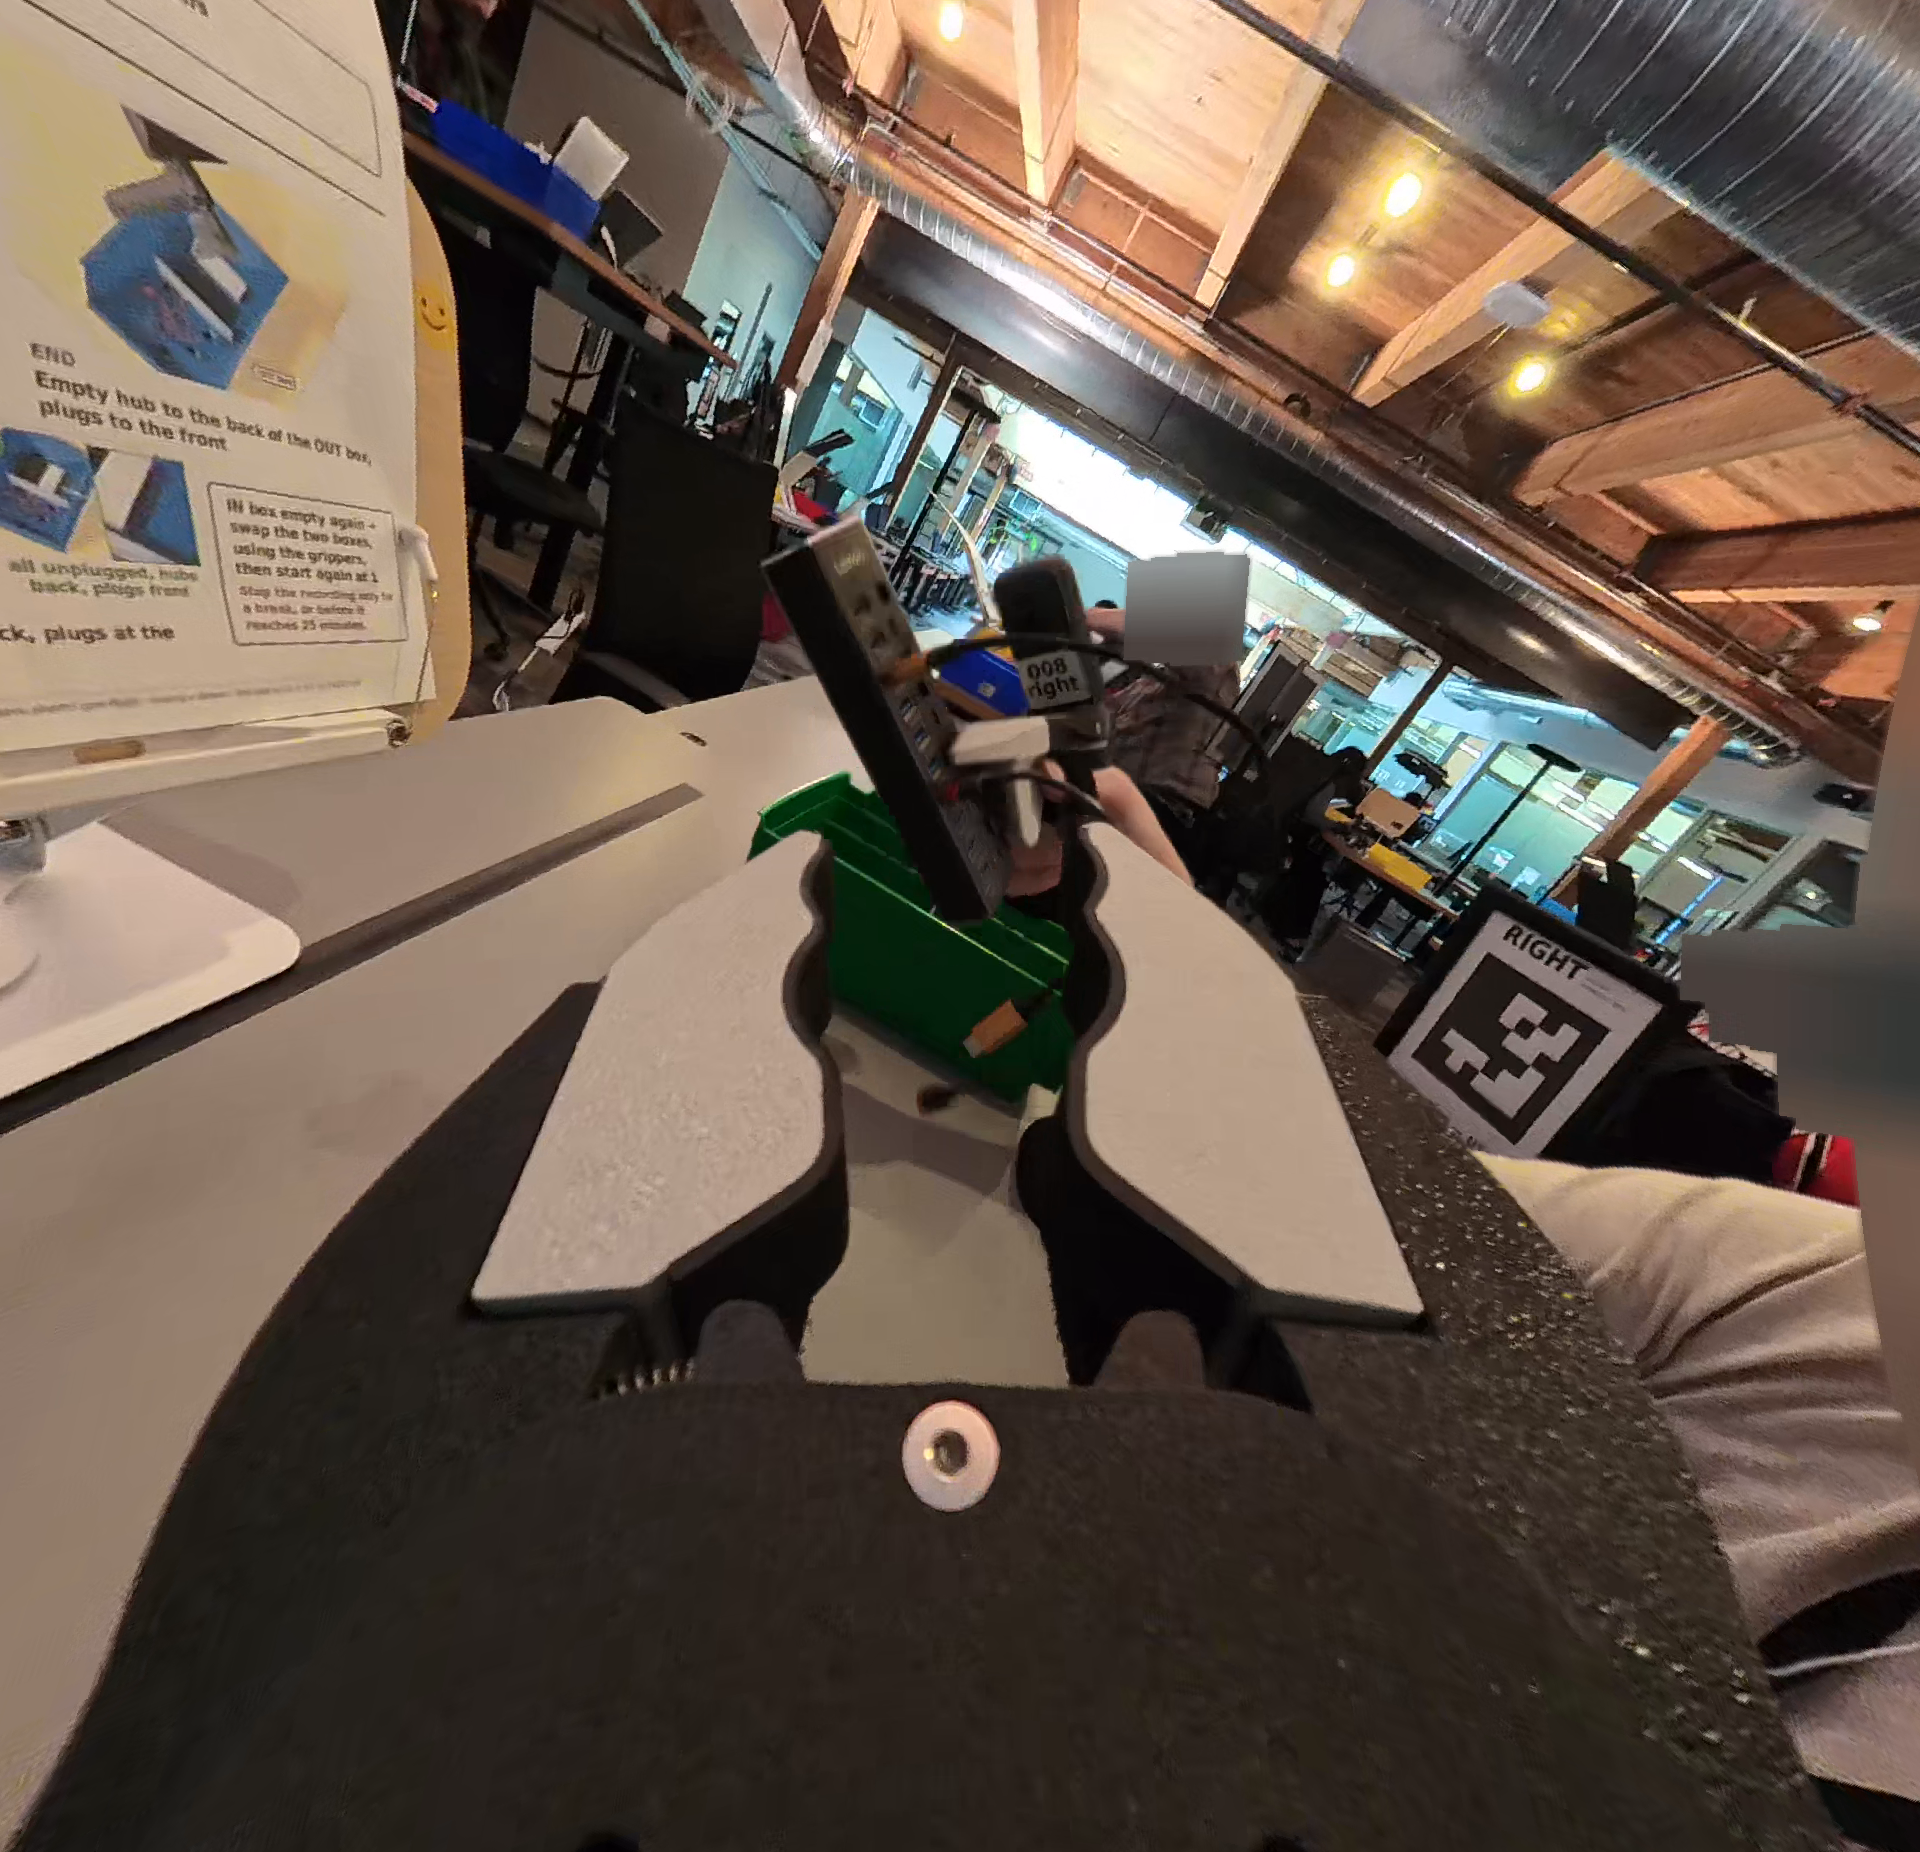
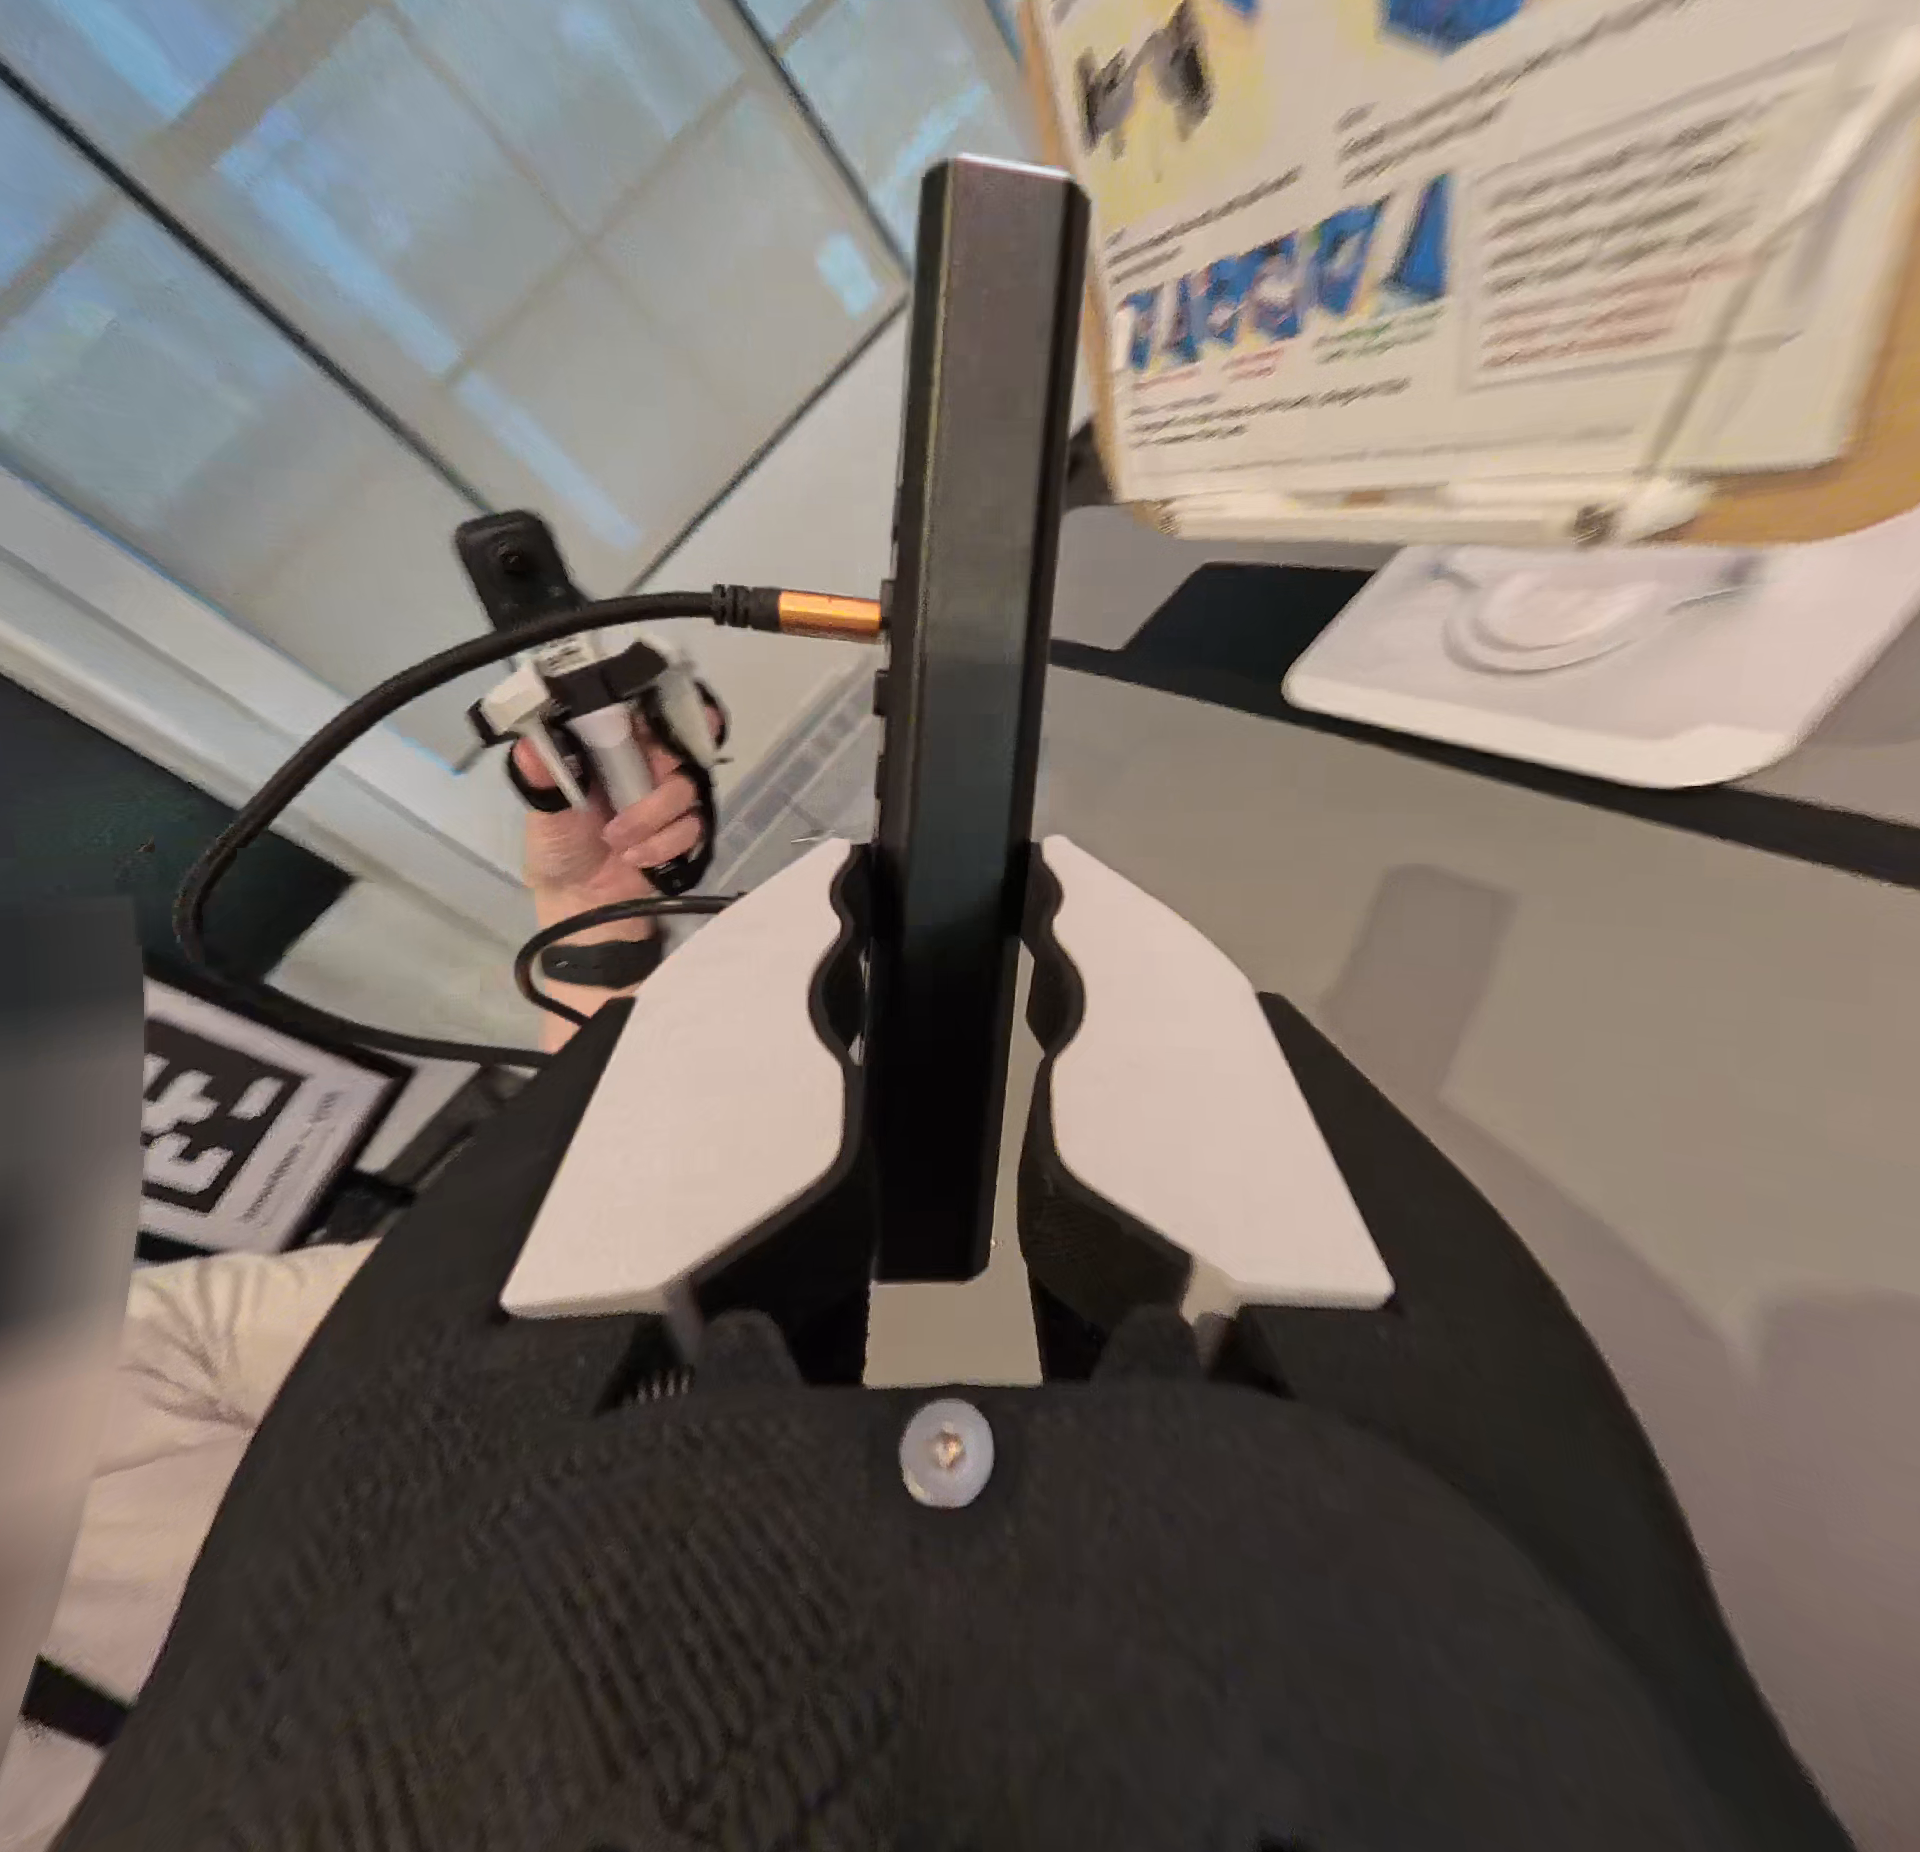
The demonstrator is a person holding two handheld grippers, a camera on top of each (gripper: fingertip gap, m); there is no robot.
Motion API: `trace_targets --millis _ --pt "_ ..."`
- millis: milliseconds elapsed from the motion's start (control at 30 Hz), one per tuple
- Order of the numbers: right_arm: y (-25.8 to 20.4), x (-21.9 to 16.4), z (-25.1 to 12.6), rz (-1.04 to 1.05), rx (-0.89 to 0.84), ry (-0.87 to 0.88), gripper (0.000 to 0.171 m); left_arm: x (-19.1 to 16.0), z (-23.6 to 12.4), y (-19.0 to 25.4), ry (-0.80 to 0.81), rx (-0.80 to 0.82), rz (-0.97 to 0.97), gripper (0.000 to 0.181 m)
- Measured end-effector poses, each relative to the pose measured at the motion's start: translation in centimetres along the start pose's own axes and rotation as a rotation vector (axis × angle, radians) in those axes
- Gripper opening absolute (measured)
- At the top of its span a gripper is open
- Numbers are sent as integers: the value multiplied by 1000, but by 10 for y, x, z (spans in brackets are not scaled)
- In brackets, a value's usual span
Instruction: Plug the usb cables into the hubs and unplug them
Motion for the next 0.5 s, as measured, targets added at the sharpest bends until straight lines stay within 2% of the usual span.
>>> trace_targets --millis 200,300,400,500 --pt "37 85 -98 -166 -361 -94 28 0 1 4 -3 -10 13 41" --pt "55 114 -157 -262 -528 -138 28 -4 7 2 -25 7 24 40" --pt "78 114 -208 -293 -674 -208 28 -8 17 3 -53 -1 23 40" --pt "110 91 -244 -288 -793 -322 28 -16 31 3 -98 1 24 40"
Point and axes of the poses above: each gripper's, where its closed fingertips meet, z out along the fingers, x out of its top, y = z × x across the jaws, the point moved 2 cm from there along -z, back along the fingers, and after that the axes turned 14 degrees about -z, right-handed, at the moved point
